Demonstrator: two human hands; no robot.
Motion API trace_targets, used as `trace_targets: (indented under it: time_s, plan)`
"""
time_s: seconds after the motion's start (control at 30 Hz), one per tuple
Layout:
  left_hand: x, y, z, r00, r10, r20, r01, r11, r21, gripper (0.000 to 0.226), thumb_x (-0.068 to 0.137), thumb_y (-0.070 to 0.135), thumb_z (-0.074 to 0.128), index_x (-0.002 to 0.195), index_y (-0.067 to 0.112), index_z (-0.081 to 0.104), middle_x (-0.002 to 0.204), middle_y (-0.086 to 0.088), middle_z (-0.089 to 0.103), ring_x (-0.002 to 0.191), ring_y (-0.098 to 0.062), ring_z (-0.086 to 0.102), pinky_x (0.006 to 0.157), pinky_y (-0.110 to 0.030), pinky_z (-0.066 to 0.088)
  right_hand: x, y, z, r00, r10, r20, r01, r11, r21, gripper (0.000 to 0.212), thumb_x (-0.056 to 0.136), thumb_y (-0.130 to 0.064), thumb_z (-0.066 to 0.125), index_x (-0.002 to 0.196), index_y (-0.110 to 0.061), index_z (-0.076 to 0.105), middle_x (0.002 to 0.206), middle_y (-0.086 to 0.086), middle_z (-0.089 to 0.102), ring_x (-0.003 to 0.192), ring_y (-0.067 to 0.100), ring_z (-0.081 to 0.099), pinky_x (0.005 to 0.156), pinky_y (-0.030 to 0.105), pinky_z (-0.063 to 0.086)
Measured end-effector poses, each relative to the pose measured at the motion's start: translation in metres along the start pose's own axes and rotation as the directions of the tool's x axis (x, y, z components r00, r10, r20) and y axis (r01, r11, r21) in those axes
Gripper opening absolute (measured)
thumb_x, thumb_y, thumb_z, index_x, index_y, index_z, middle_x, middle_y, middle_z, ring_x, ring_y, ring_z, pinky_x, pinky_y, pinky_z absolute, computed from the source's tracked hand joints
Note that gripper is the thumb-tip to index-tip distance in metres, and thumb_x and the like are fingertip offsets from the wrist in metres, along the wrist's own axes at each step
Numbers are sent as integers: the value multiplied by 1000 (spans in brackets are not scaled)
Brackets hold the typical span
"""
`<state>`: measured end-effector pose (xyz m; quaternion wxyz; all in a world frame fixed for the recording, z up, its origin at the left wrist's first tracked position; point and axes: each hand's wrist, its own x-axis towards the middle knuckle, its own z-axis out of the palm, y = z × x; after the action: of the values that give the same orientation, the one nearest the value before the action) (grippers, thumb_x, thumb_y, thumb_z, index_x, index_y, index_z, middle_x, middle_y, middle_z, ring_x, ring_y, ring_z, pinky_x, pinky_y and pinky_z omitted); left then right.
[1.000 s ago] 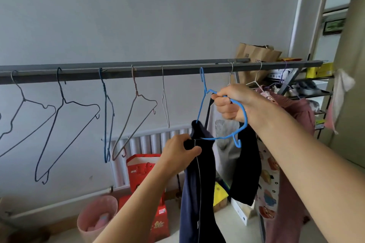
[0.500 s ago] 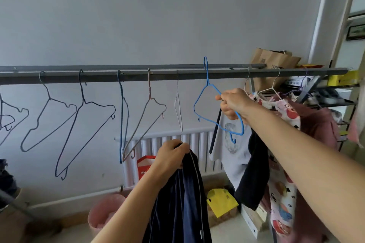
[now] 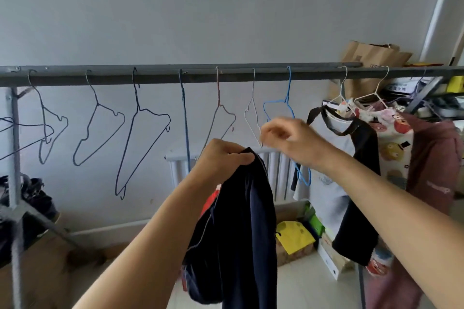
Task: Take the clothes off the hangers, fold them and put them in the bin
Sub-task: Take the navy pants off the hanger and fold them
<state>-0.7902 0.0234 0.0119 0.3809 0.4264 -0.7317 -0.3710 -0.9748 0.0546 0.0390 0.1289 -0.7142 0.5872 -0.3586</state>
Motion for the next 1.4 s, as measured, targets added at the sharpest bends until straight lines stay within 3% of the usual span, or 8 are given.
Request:
trace_targets:
  time_s: [0.1, 0.23, 0.33, 0.43, 0.7, 0.97, 1.2, 1.4]
  plan:
    - [-6, 4, -11, 997, 65, 46, -64, 998, -17, 19, 85, 14, 70, 67, 13, 73, 50, 7, 55, 48, -9, 49, 48, -16, 37, -14, -27, 34, 962, 49, 269, -44, 999, -22, 43, 76, -45, 78, 109, -25, 60, 99, -8, 64, 94, 11, 62, 81, 27, 51]
    - [-19, -12, -31, 982, 189, 6, -187, 975, -121, 7, 84, 23, 76, 85, 29, 73, 81, 16, 68, 85, -4, 63, 76, -14, 47, -12, -37, 55, 1000, -14, 25, 12, 996, 91, 10, 90, -18, 68, 82, -20, 62, 76, -6, 62, 75, 13, 60, 64, 18, 44]
    - [-34, -57, -55, 973, 174, 154, -174, 985, -10, 51, 66, 44, 84, 111, 36, 62, 112, 18, 63, 110, -1, 59, 95, -21, 44, -9, -40, 44, 999, 15, -38, -6, 976, 219, 7, 92, -10, 63, 92, -4, 65, 85, 6, 65, 81, 16, 61, 76, 28, 48]
    - [-57, -101, -71, 945, 116, 307, -158, 980, 117, 59, 69, 32, 87, 119, 39, 55, 119, 20, 59, 116, 5, 54, 98, -21, 41, -10, -48, 28, 997, -14, -78, 41, 934, 356, 11, 93, 0, 57, 90, -8, 64, 84, 4, 65, 79, 11, 61, 78, 23, 48]
    - [-69, -128, -97, 952, 75, 298, -151, 958, 243, 11, 88, 20, 71, 86, 30, 69, 83, 10, 68, 74, 4, 61, 71, -18, 43, -30, -55, 8, 981, 16, -195, 76, 887, 456, 25, 95, 3, 51, 86, -18, 63, 79, -8, 65, 79, 7, 61, 78, 19, 48]
    - [-84, -93, -127, 975, 22, -223, -53, 989, -135, 9, 87, 5, 66, 80, 10, 70, 62, 6, 60, 56, -4, 56, 53, -14, 45, -61, -27, -9, 986, 160, -53, -136, 942, 306, 19, 97, -17, 56, 108, -23, 70, 110, 3, 72, 110, 20, 66, 101, 43, 46]
    - [-90, -57, -137, 966, -60, -251, 15, 984, -179, 4, 85, 8, 72, 85, 12, 73, 69, 1, 70, 62, -8, 67, 56, -16, 53, -63, -20, -10, 970, 242, 32, -231, 868, 440, 13, 96, -10, 55, 100, -13, 68, 97, 0, 74, 94, 14, 68, 79, 22, 51]
    - [-89, -47, -124, 907, -259, -332, 158, 941, -301, 10, 86, 8, 71, 92, 0, 69, 75, -12, 66, 55, -15, 65, 51, -24, 54, -51, -21, 13, 943, 326, -59, -274, 868, 413, 13, 92, -8, 62, 98, 1, 69, 106, 19, 71, 97, 28, 68, 94, 42, 53]
